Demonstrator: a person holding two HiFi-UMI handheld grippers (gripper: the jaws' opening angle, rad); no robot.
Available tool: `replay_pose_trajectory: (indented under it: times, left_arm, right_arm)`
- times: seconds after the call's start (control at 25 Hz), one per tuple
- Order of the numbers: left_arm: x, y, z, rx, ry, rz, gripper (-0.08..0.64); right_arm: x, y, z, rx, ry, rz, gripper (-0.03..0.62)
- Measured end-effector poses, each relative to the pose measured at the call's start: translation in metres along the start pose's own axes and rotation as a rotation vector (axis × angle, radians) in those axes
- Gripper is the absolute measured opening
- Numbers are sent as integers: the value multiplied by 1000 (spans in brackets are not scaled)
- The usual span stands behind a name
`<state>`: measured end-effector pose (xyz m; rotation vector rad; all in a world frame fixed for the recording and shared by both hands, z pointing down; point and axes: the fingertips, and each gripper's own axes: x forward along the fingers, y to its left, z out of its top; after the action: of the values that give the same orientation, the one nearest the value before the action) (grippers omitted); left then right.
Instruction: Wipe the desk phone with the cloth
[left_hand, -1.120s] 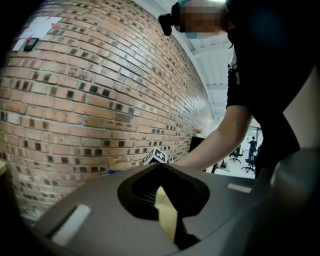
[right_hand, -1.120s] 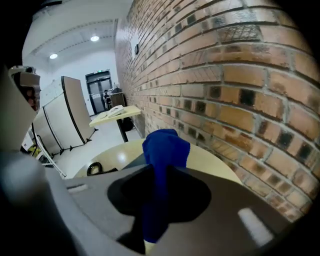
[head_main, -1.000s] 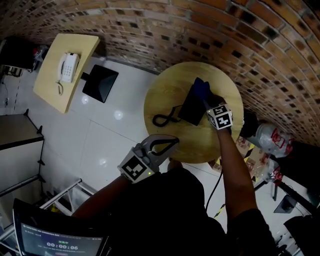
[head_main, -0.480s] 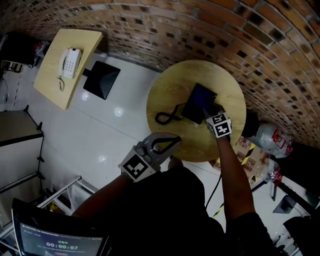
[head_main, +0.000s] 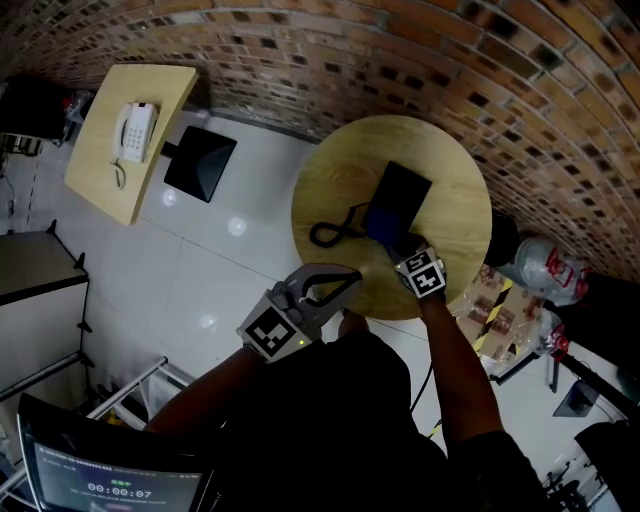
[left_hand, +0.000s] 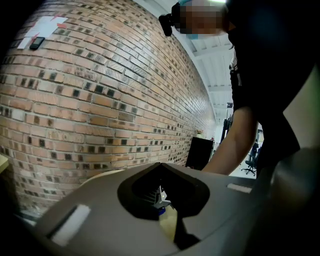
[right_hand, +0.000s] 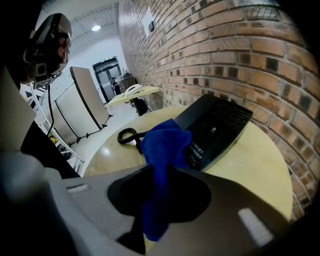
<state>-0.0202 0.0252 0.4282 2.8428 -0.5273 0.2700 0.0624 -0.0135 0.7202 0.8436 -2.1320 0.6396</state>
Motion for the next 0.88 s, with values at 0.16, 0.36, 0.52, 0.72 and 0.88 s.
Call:
replay_pose_trajectory:
  times: [0.16, 0.36, 0.52, 0.72, 0.88]
  left_arm:
    - [-3, 0, -1, -4, -3, 4, 6]
    - [-10, 4, 0, 15, -11, 10, 6]
    - [-21, 9, -1, -19, -12, 30, 6]
    - [-27, 16, -7, -26, -9, 52, 6]
    - [-31, 17, -8, -38, -21, 75, 6]
  right_arm:
    - [-1, 6, -1, 15, -16, 5, 79]
    - [-17, -24, 47, 0, -122, -52, 79]
    - [-20, -69, 104, -24, -164, -126, 80]
    - [-4, -106, 137, -55, -150, -172, 80]
    - [8, -98, 130, -83, -115, -154, 80]
